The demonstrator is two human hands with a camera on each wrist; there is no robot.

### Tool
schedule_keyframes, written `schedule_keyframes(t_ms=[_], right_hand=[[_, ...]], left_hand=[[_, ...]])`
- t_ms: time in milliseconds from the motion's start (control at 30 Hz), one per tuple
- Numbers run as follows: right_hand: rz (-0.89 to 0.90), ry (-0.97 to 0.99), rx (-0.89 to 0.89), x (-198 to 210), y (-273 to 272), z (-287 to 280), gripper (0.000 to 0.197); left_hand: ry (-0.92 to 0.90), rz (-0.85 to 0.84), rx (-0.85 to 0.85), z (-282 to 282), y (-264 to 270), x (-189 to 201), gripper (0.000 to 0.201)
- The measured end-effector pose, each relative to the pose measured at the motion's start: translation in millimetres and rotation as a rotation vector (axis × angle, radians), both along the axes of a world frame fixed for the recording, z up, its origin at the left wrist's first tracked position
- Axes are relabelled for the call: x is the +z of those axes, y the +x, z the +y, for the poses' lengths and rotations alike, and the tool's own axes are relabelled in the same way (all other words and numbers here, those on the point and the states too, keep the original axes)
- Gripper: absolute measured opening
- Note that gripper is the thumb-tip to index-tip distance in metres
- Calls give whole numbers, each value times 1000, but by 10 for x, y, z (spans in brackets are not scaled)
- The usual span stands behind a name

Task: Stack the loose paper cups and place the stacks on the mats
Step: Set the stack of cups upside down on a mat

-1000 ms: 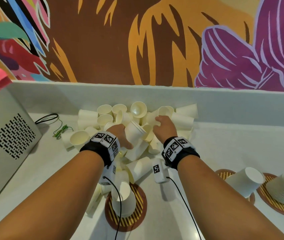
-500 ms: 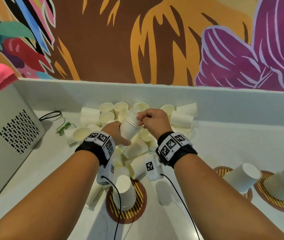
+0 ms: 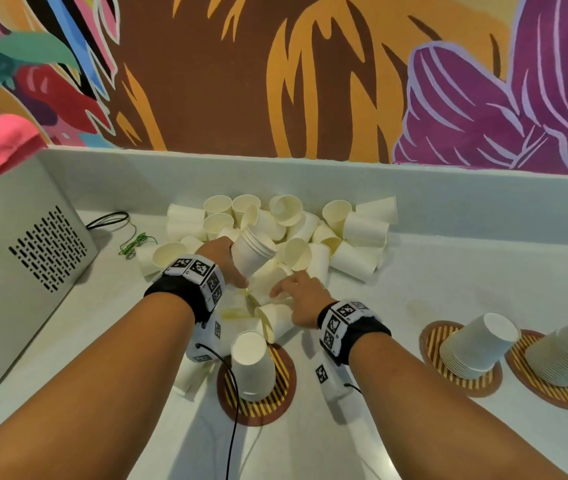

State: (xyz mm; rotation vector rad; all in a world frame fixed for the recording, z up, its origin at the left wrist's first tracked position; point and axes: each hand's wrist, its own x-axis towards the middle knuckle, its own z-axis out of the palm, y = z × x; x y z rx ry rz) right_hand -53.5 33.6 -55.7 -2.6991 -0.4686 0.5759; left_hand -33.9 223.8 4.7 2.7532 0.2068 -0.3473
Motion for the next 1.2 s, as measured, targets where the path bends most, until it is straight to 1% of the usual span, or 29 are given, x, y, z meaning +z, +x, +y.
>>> schedule_keyframes(t_ms=[133, 200, 300, 400, 633, 700, 733, 800, 833, 933, 1000, 1067, 1133, 1200], right_hand=[[-25, -89, 170, -66, -98, 121, 70], [-45, -159, 203, -108, -126, 139, 73], [-122, -189, 213, -140, -131, 110, 72], [-171, -230, 278, -138, -110, 78, 71], [-253, -299, 349, -120, -104, 39, 55], [-293, -287, 343, -99, -109, 25, 47], [-310, -268, 335, -79, -102, 13, 41], [-312, -201, 280, -4, -69, -18, 25], [-293, -153, 227, 52, -40, -33, 20], [-280, 50, -20, 294, 73, -52, 19], [-366, 156, -181, 478, 138, -58, 21], [-485, 229, -289, 645, 168, -56, 20], [-578, 333, -349, 786, 155, -20, 19], [-601, 408, -340, 869, 116, 59, 18]], left_hand=[[3, 8, 6, 11, -37, -28, 67], [8, 7, 9, 21, -58, -40, 67], [20, 17, 25, 53, -77, -53, 70], [23, 32, 41, 92, -91, -64, 73], [41, 57, 51, 133, -121, -81, 67], [41, 61, 51, 135, -129, -83, 67], [42, 65, 51, 139, -135, -85, 67], [42, 70, 51, 149, -147, -95, 65], [41, 72, 53, 154, -154, -98, 64], [44, 80, 55, 168, -182, -110, 61], [55, 76, 47, 170, -200, -119, 63], [55, 65, 37, 162, -218, -125, 62], [55, 60, 28, 142, -221, -125, 59], [48, 58, 14, 102, -204, -114, 60]])
